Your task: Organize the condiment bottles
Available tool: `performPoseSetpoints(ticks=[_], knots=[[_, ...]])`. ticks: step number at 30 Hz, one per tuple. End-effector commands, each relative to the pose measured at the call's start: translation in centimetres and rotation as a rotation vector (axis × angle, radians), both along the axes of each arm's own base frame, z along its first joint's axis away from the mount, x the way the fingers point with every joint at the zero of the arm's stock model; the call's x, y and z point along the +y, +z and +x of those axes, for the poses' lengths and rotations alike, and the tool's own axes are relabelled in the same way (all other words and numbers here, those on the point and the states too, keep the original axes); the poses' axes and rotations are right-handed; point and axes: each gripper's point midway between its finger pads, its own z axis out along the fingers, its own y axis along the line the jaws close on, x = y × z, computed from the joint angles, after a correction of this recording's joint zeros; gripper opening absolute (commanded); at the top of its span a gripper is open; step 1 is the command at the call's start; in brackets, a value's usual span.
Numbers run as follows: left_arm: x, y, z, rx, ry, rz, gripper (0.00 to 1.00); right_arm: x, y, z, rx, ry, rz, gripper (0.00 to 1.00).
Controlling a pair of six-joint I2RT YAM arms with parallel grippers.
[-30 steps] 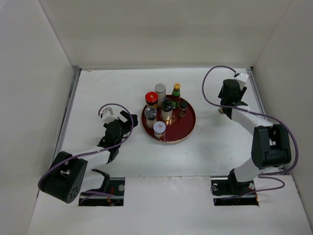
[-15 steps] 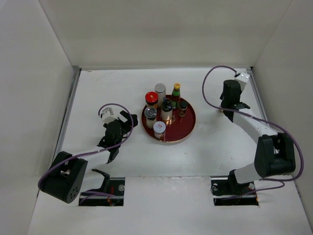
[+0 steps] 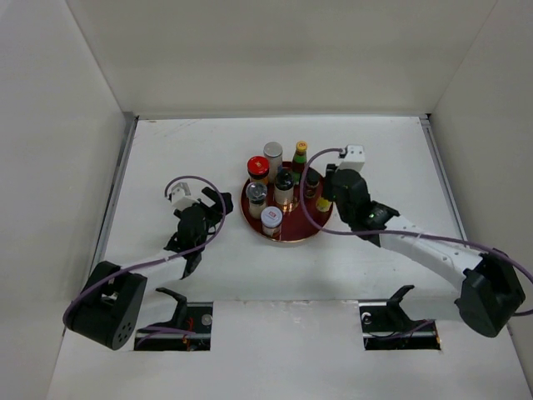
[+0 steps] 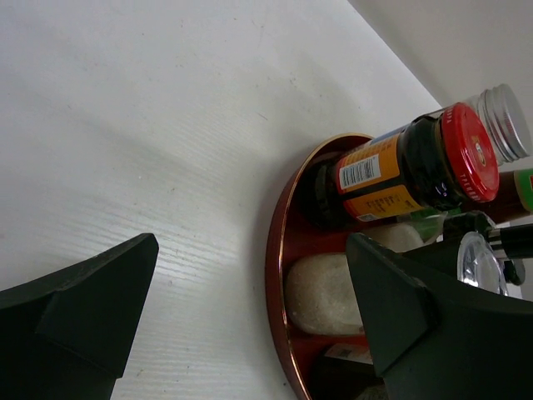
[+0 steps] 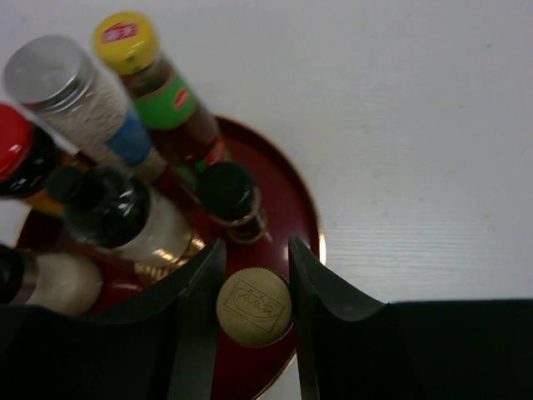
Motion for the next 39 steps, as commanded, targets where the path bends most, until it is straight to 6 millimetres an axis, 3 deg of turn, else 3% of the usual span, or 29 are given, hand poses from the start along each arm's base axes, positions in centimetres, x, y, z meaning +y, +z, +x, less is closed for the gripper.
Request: performPoseSetpoints(ticks=[1,6,13,15,19,23,27,29,34,39], knots=[[0.5,1.8,0.4,-0.058,0.028,-0.017,1.0,3.9,3.8,0.2,-0.106,0.059,0.104,0.38],[0.8,1.8,0.5,-0.055,0.036,-0.011,1.0,8.5,1.9,0.3,-0.093,0.152,0.1,0.38],[1.5,2.3,0.4,-0.075,0.071,-0.01,1.0,10.2,-0.8,0.0,-0.068,0.191,0.066,0.43],[1.4,2.6,0.4,-0.084,0.071,-0.013,1.0,10.1,-0.7,-0.3,-0.074,0.194,0.065,0.58],[1.6,2.3,0.6,-0.072,0.092,0.004,1.0,9.2,1.6,-1.2,-0.117,0.195,0.108,1.0],[2.0,1.2,1.1,-0.01,0.119,0.041,1.0,6.8,3.8,-2.4,-0.175,0.16,0.166,1.0],[2.3,0.3,1.8,0.075,0.148,0.092,1.0,1.6,4.2,-3.3,-0.24,0.014,0.287,1.0],[2.4,-0.3,1.9,0.121,0.158,0.118,1.0,-1.4,3.4,-3.8,-0.264,-0.073,0.369,1.0],[2.5,0.2,2.0,0.145,0.17,0.135,1.0,-8.4,-1.0,-4.4,-0.252,-0.299,0.534,1.0],[2.3,1.2,2.0,0.14,0.172,0.138,1.0,-9.6,-4.1,-3.8,-0.17,-0.34,0.673,1.0]])
